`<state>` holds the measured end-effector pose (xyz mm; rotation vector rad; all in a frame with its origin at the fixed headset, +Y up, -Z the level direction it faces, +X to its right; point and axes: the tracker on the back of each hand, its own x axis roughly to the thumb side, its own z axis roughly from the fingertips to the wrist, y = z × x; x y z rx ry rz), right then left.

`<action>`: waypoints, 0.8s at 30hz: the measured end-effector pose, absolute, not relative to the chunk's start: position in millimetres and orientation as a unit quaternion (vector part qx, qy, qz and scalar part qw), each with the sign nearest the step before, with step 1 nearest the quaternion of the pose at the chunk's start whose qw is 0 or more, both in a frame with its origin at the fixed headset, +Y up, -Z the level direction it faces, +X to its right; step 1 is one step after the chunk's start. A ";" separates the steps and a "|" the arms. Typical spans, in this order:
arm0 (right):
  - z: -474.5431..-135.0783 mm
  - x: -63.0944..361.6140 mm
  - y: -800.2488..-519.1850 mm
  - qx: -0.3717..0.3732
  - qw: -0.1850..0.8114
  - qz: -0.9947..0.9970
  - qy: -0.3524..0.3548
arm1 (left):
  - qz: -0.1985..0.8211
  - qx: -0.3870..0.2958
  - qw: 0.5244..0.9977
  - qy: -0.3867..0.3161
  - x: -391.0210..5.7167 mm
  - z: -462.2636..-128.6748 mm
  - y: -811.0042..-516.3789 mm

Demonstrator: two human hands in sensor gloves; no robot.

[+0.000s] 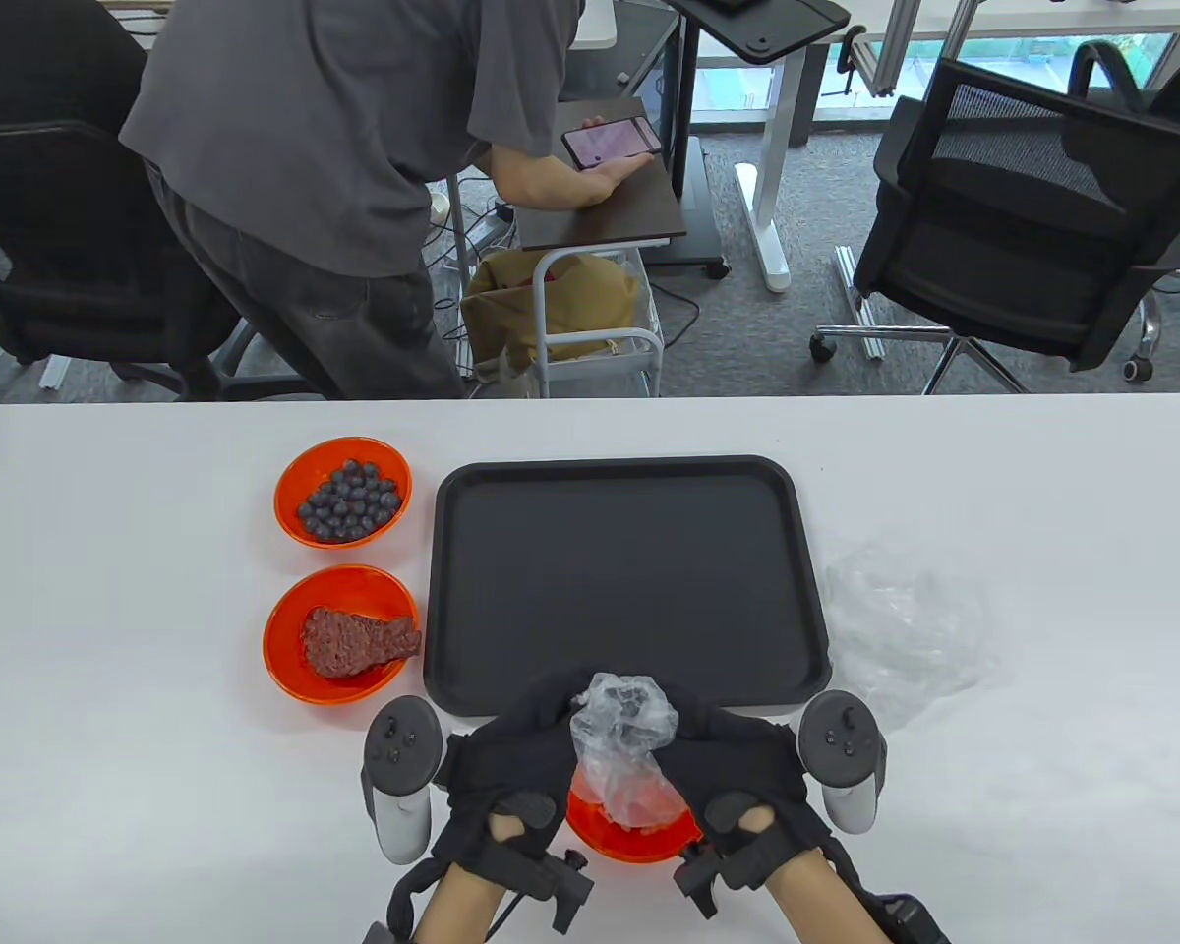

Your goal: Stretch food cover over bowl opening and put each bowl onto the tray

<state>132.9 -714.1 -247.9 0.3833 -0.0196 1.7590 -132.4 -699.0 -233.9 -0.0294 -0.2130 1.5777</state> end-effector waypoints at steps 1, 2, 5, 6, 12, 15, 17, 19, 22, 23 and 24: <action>-247.9 135.3 -715.4 0.170 0.612 0.773 -0.004 | 0.724 0.007 0.685 -0.077 -138.3 -234.3 -698.5; -247.5 137.0 -716.8 0.170 0.607 0.776 0.000 | 0.746 0.015 0.662 -0.067 -143.4 -234.8 -700.1; -249.3 138.7 -719.1 0.163 0.610 0.775 0.016 | 0.807 0.011 0.588 -0.060 -146.2 -234.9 -706.4; -249.6 138.5 -720.1 0.164 0.613 0.773 0.021 | 0.824 -0.004 0.563 -0.055 -145.2 -234.7 -709.1; -250.9 141.1 -726.5 0.153 0.669 0.726 0.030 | 0.804 -0.023 0.594 -0.016 -143.7 -235.8 -712.9; -251.1 145.8 -727.0 0.137 0.707 0.694 0.013 | 0.774 -0.041 0.632 -0.010 -140.3 -236.7 -714.9; -251.0 147.9 -728.1 0.131 0.728 0.673 0.011 | 0.742 -0.040 0.669 -0.015 -137.8 -237.4 -713.9; -250.7 149.5 -729.1 0.120 0.757 0.642 0.006 | 0.713 -0.030 0.701 -0.014 -135.9 -237.2 -712.4; -250.2 151.6 -729.8 0.106 0.799 0.592 -0.007 | 0.685 -0.032 0.728 -0.013 -132.2 -236.9 -713.2; -250.2 152.1 -730.6 0.102 0.812 0.574 -0.008 | 0.677 -0.032 0.735 -0.012 -131.4 -236.7 -713.8; -250.6 152.5 -731.6 0.099 0.824 0.558 -0.008 | 0.671 -0.033 0.740 -0.011 -130.7 -236.9 -714.4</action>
